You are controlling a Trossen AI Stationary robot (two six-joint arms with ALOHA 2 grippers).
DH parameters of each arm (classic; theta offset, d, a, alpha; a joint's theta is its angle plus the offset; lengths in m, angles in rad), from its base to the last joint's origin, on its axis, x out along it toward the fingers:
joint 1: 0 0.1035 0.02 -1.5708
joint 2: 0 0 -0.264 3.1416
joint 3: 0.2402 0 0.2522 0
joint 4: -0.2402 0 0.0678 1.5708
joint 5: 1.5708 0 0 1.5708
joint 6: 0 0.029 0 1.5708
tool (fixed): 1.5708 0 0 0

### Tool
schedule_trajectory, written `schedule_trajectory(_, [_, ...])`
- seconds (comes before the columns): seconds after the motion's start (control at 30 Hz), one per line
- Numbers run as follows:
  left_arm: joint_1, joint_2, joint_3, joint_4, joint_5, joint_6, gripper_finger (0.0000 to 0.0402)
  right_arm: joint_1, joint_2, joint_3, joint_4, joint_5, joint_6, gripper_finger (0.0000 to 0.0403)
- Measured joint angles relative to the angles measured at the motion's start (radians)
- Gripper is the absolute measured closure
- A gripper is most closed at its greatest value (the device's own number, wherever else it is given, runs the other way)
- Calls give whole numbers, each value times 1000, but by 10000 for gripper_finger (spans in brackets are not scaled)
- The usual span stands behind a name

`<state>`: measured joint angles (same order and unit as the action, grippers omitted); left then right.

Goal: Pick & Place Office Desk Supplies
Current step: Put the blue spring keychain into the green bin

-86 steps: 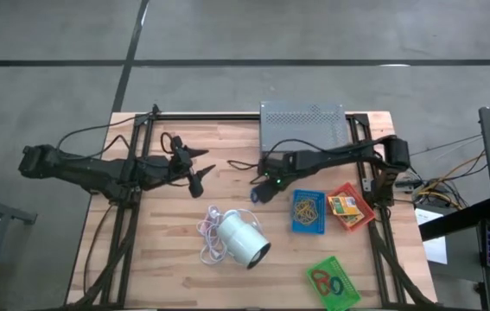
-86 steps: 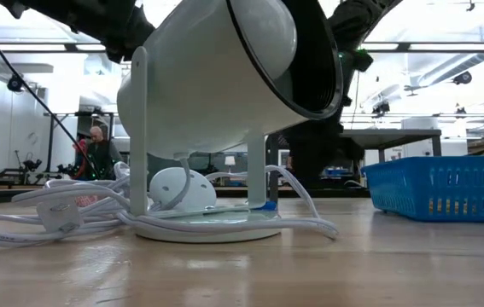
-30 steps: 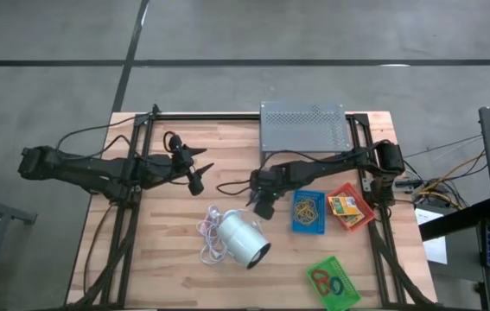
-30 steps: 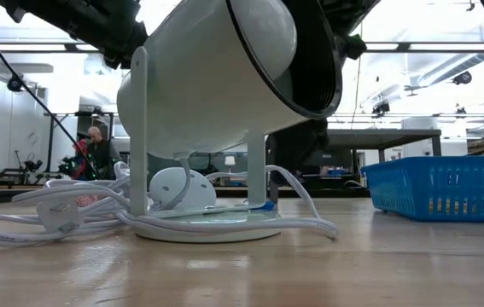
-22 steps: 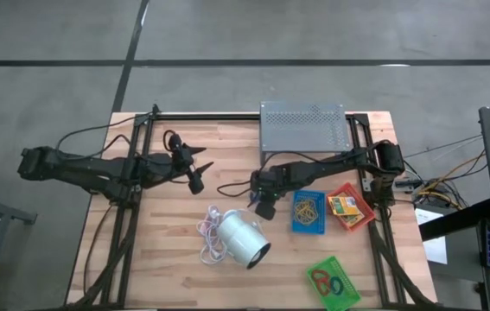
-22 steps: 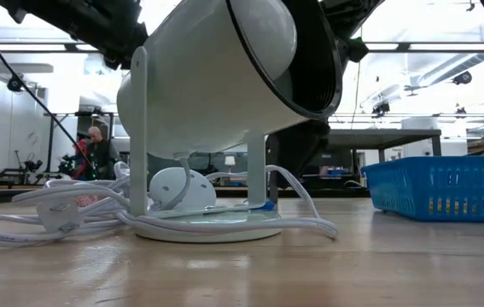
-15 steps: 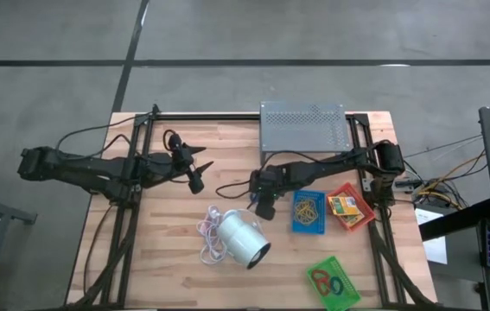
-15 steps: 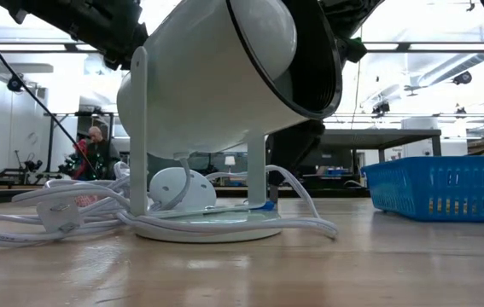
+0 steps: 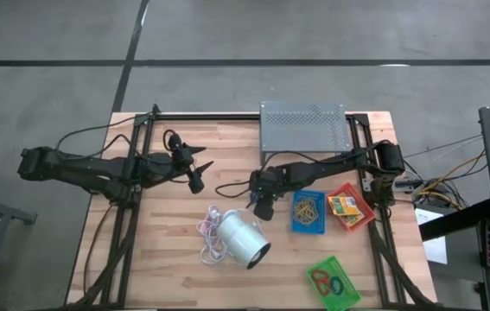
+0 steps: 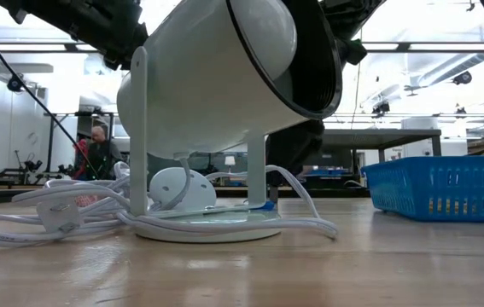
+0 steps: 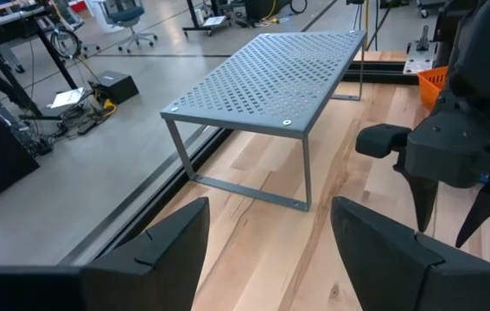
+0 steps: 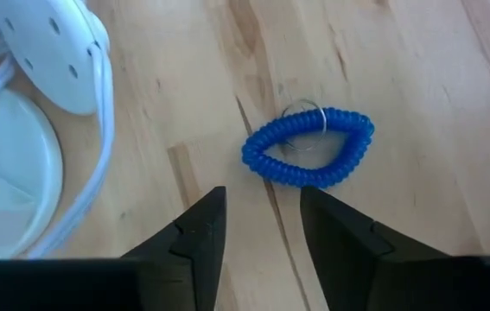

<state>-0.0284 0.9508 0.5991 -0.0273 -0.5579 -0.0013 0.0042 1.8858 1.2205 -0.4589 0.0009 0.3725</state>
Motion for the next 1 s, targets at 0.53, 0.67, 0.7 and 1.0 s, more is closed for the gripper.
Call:
schedule_trajectory(0.53, [0,0,0,0,0,0,157,0,0,-83,171,-9,37,267])
schedule_trajectory(0.67, [0,0,0,0,0,0,157,0,0,-125,246,-37,40,263])
schedule_trajectory(0.7, [0,0,0,0,0,0,157,0,0,-134,265,-50,40,262])
schedule_trajectory(1.0, [0,0,0,0,0,0,156,2,0,-162,314,-77,12,270])
